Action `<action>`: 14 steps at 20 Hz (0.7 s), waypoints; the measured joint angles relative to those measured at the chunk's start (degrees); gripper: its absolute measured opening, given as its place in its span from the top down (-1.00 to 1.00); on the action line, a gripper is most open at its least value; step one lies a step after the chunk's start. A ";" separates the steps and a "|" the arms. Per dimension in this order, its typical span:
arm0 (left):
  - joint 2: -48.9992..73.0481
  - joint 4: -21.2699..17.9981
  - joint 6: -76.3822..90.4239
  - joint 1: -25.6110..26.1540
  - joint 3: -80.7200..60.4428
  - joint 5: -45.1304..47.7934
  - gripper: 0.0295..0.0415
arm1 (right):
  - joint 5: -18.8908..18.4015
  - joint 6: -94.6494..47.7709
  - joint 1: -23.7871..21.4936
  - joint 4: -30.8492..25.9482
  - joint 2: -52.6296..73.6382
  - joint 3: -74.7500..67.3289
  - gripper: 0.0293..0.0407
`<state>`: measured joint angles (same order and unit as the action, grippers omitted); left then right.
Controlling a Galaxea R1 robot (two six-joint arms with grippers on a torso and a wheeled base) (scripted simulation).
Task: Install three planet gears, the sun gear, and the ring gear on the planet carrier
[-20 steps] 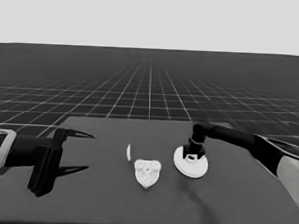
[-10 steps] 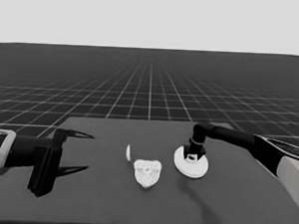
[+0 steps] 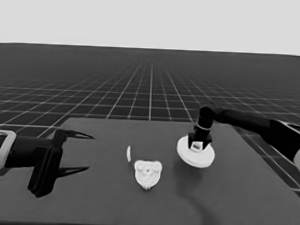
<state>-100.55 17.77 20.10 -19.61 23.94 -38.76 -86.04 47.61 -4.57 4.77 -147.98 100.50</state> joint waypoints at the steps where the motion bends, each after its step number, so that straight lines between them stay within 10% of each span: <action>1: 0.00 0.00 0.00 0.00 0.00 0.00 -0.49 | -0.64 17.43 0.94 2.17 -3.13 -10.06 0.02; 5: 0.00 0.00 0.00 0.00 0.00 0.00 -0.49 | -2.08 30.87 2.81 4.16 -24.21 -6.82 0.03; 14: 0.00 0.00 0.00 0.00 0.00 0.00 -0.49 | -0.84 29.47 7.92 9.08 -27.88 -1.22 0.03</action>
<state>-100.55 17.77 20.10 -19.61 23.94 -38.76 -86.88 77.09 3.35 13.85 -175.86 99.28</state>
